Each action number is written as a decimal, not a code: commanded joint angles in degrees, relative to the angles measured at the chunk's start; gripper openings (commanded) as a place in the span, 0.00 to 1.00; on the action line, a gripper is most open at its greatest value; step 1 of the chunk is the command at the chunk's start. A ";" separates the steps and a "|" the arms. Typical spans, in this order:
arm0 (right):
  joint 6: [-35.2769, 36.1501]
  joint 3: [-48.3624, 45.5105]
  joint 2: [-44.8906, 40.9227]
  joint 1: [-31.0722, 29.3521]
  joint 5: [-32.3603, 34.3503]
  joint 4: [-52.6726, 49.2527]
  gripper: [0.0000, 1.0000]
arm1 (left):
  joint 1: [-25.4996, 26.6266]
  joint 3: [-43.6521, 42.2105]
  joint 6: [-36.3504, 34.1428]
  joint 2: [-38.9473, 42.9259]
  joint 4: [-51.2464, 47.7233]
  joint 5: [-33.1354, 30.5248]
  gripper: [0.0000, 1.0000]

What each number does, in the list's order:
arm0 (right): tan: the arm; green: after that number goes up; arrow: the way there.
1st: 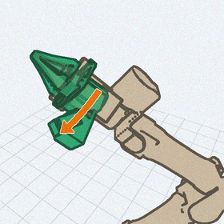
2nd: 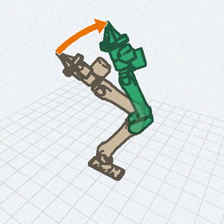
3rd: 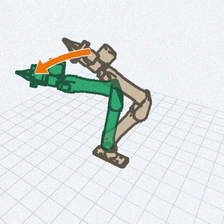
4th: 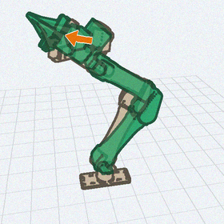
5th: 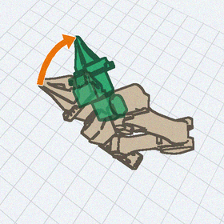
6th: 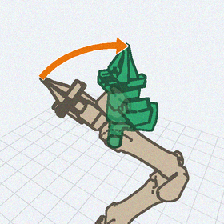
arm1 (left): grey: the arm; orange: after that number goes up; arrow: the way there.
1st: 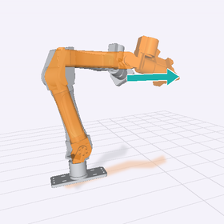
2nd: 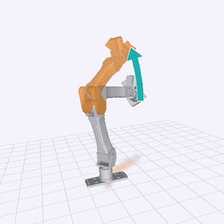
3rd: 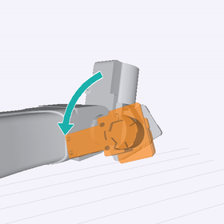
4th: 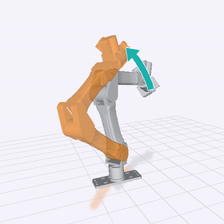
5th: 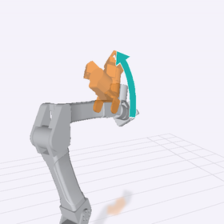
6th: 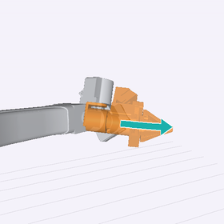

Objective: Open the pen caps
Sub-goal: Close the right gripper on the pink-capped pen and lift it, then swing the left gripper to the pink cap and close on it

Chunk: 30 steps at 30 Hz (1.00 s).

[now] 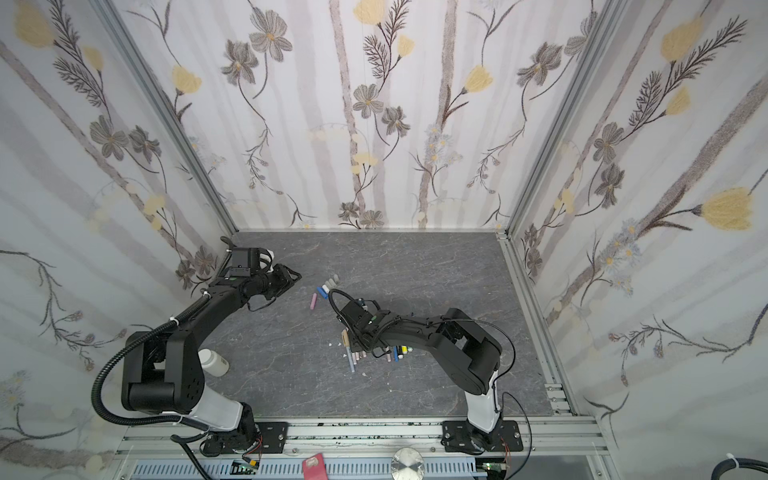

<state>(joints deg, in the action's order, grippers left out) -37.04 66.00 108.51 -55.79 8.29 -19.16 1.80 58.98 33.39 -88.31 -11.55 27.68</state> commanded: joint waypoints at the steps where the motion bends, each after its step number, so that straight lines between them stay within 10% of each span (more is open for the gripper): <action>1: -0.49 -1.29 0.56 -0.09 -1.38 -0.71 0.25 | -0.12 0.01 -0.73 0.46 -0.40 0.64 0.38; 16: 1.24 -5.00 -5.38 1.33 -0.74 -0.12 0.04 | 1.70 1.01 -2.00 1.13 -3.57 1.28 0.39; 30: 7.09 -11.85 -22.90 8.41 -9.65 7.39 0.00 | 19.03 0.87 5.69 0.75 1.66 3.97 0.41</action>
<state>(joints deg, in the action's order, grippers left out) -30.98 55.40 86.96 -48.12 1.58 -14.06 18.92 60.07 35.38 -87.70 -13.56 30.83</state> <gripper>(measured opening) 0.077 0.405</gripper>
